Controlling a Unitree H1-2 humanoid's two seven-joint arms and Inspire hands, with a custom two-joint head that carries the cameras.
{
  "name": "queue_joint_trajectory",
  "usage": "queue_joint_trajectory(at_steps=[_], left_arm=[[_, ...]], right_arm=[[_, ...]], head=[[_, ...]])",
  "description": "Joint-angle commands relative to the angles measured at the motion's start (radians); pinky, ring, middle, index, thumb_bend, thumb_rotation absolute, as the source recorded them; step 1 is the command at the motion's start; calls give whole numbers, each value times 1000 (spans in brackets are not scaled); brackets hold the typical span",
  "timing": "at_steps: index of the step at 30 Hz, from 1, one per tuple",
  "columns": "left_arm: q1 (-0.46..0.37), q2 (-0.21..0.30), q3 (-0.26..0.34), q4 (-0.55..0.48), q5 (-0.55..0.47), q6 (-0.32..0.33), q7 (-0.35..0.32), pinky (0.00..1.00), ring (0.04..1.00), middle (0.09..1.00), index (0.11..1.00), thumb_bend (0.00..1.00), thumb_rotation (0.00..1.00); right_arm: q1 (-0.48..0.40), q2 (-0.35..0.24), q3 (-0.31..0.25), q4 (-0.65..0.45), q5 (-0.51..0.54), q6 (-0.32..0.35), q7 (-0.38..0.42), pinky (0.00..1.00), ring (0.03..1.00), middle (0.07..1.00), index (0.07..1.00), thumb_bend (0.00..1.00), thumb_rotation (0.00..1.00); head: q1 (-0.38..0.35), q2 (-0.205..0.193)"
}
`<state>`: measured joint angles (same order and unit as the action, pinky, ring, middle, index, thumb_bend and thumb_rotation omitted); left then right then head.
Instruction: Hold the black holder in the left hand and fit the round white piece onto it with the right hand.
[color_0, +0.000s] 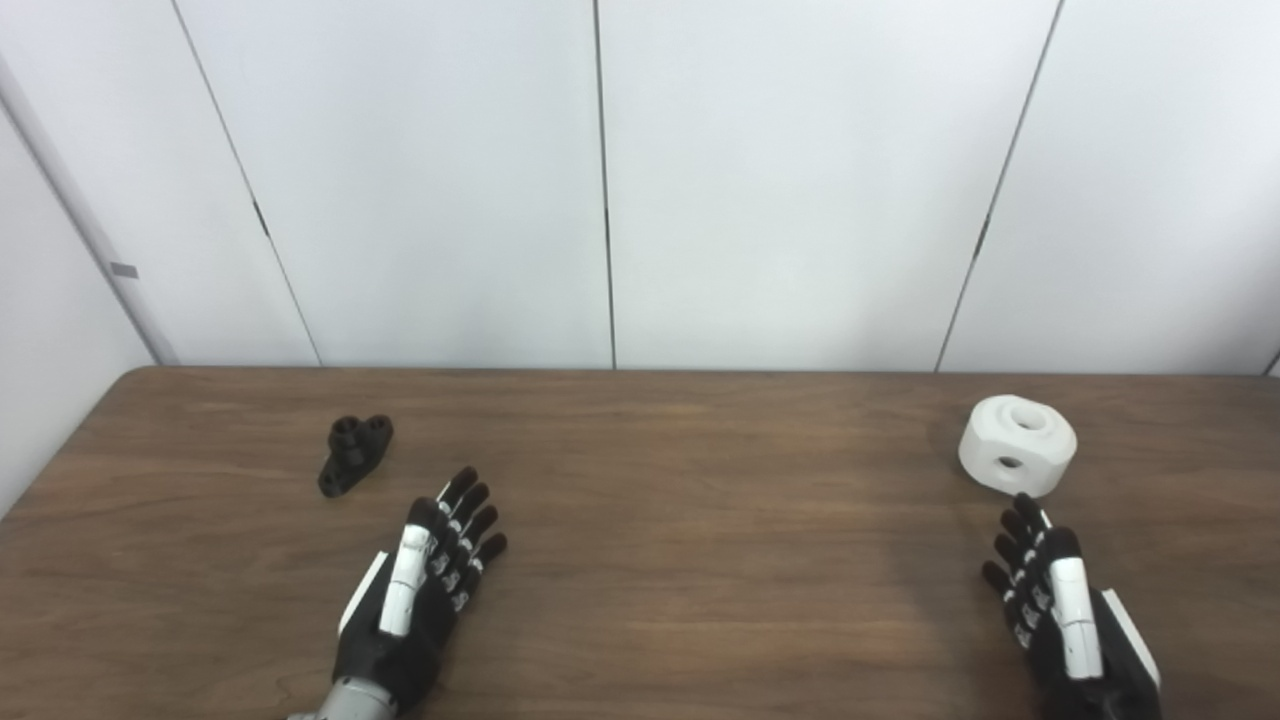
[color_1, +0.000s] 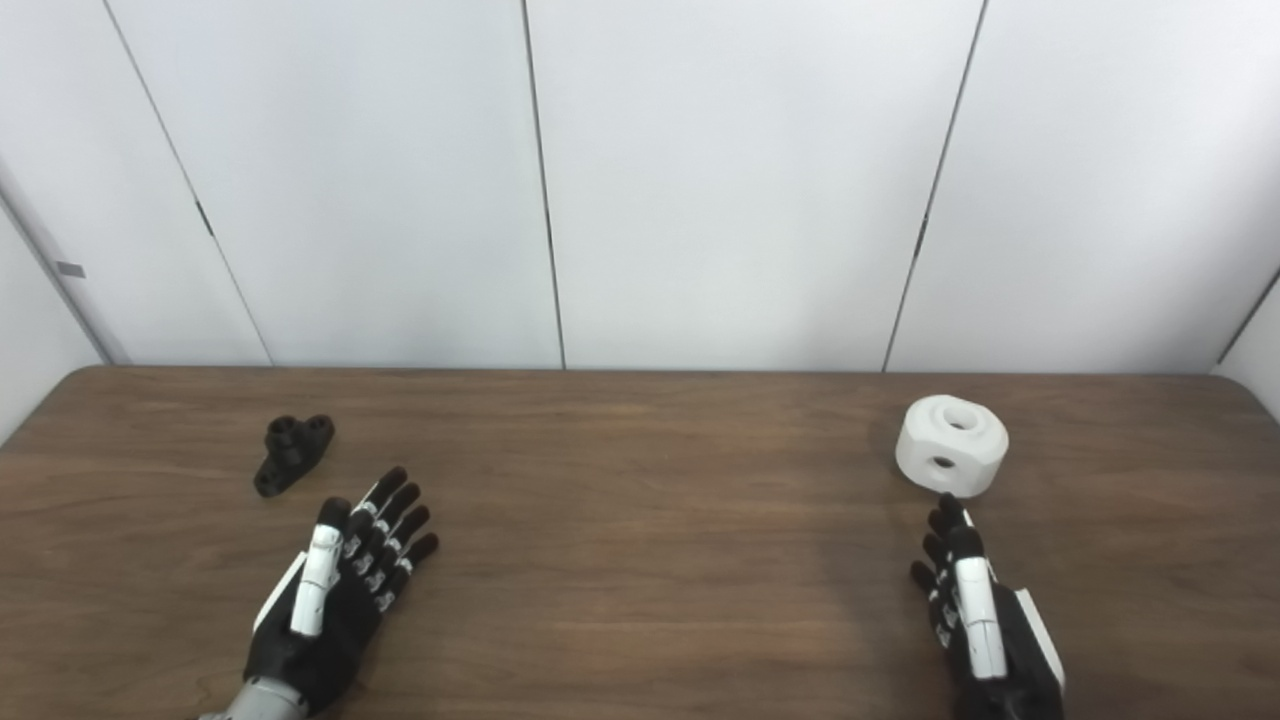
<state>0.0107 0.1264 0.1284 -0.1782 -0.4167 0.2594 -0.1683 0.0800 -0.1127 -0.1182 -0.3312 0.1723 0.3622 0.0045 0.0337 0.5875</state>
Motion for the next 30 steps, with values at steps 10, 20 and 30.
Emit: queue_joint_trajectory(at_steps=[10, 20, 30], left_arm=[[-6, 12, -2, 1, 7, -9, -9, 1000, 1000, 1000, 1000, 775, 784], [-1, 32, -7, -7, 38, -62, -20, 1000, 1000, 1000, 1000, 842, 747], [-93, 100, 4, -373, 455, -100, 96, 752, 926, 980, 970, 797, 612]], right_arm=[[7, 2, 4, 19, -7, 4, 4, 1000, 1000, 1000, 1000, 719, 943], [12, 1, 18, 38, -22, -18, 4, 998, 1000, 1000, 1000, 738, 936], [10, 8, 13, 69, -9, -51, 12, 993, 1000, 1000, 1000, 714, 903]], head=[[-6, 0], [-11, -40], [91, -89]])
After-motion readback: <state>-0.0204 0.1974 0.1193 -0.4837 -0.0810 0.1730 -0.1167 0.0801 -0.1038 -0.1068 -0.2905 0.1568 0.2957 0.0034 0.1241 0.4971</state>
